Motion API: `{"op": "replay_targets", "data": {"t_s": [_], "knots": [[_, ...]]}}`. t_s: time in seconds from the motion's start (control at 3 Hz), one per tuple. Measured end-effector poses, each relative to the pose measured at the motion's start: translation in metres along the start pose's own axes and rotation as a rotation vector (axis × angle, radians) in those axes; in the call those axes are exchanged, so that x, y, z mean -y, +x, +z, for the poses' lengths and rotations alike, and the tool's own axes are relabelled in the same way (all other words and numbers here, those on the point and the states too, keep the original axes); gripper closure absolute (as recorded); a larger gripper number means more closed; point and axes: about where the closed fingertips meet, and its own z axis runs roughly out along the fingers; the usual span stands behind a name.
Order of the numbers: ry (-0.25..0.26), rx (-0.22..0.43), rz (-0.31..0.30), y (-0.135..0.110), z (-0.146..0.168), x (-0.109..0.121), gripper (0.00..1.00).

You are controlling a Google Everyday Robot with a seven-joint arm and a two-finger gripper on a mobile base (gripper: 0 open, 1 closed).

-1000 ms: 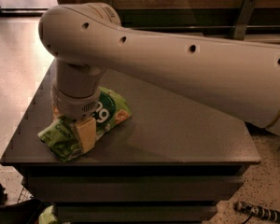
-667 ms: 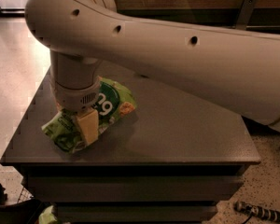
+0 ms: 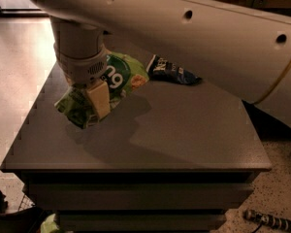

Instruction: Move green rice chip bag near pepsi can

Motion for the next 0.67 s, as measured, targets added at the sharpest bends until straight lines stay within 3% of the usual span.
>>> {"op": "replay_targets", "data": {"t_s": [0.33,0.67], "knots": [[0.068,-0.026,-0.035,0.031,-0.009,0.032,1.00],[0.173,-0.016,-0.056,0.060,-0.016,0.060,1.00]]}}
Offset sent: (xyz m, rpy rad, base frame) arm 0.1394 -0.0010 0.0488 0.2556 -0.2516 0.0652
